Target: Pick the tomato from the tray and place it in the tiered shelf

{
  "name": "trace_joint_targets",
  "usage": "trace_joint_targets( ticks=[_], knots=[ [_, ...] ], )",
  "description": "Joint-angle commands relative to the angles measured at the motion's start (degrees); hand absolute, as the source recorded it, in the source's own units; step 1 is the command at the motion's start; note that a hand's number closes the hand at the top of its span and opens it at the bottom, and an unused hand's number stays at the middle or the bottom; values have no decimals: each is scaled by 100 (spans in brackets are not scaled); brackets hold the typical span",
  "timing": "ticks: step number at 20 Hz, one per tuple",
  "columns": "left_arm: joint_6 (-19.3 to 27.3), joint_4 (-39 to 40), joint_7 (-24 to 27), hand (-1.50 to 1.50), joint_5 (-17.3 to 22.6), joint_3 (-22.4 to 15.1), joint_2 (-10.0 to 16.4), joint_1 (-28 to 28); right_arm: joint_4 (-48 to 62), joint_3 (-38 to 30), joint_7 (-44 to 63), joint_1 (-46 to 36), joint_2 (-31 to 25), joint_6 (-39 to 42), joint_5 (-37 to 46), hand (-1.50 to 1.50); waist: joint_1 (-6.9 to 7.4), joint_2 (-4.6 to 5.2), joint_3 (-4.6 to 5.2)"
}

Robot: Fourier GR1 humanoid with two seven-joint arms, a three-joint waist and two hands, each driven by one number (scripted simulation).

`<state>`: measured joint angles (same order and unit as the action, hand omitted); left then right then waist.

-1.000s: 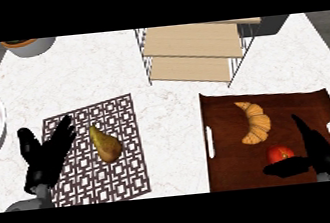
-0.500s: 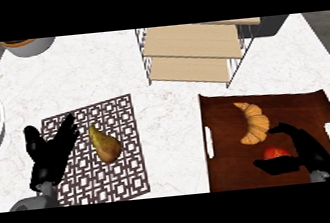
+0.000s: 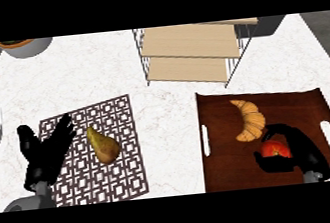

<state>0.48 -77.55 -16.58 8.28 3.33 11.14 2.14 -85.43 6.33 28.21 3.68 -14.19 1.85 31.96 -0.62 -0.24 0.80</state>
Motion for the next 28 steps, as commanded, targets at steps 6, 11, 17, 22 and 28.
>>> trace_joint_targets(
  ticks=[6,11,17,22,28],
  knots=[
    [15,14,2,0,-137,-181,-140,22,-835,1846,826,-1136,1286,-225,1335,150,272,20,-65],
    [-24,157,-27,0,-90,-113,-109,222,-402,3273,2014,-2609,1405,-1024,1544,150,376,32,-69],
    [-93,145,16,0,-62,-94,-90,101,-1065,3442,4011,-4484,1416,-1084,2002,150,234,-15,-66],
    [-247,209,142,0,39,109,113,52,-1266,3216,5240,-5683,1416,-534,1981,150,197,-33,-65],
    [1,325,-147,0,-67,91,17,444,-876,2186,5304,-6823,1415,87,1747,150,93,-16,-67]
  ],
)
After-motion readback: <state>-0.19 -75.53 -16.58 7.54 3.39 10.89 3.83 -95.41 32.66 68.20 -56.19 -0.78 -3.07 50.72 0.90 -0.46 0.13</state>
